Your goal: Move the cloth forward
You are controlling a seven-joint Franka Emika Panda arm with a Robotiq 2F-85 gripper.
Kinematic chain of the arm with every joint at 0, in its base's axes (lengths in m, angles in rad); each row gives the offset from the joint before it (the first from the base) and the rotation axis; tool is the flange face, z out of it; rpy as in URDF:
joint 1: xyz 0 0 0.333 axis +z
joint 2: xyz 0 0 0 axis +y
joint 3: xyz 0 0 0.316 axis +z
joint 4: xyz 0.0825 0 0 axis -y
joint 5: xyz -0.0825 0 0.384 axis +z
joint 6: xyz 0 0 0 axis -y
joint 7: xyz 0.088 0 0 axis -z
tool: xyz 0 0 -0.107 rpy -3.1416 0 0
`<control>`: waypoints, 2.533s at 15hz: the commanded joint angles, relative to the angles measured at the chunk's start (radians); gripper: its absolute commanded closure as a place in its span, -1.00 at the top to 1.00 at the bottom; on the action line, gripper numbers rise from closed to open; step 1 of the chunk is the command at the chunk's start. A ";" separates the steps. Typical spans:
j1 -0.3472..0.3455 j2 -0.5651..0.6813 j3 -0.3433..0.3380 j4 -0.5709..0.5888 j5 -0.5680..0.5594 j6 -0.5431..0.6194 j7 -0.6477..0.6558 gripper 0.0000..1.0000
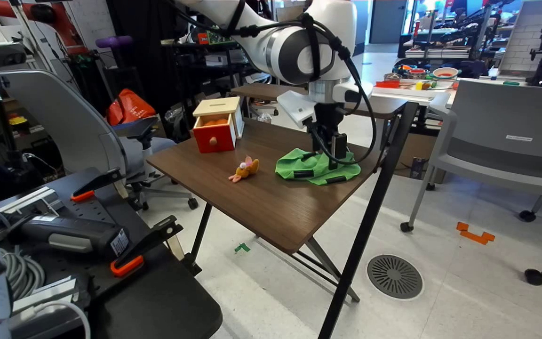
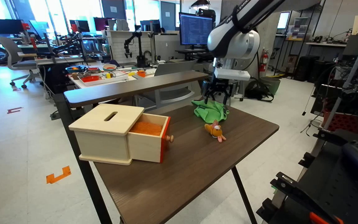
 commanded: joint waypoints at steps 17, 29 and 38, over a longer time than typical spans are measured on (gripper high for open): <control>0.016 -0.149 0.002 -0.333 -0.062 0.008 -0.170 1.00; 0.013 -0.372 -0.018 -0.767 -0.143 0.029 -0.222 1.00; 0.003 -0.446 -0.021 -0.824 -0.133 0.040 -0.220 1.00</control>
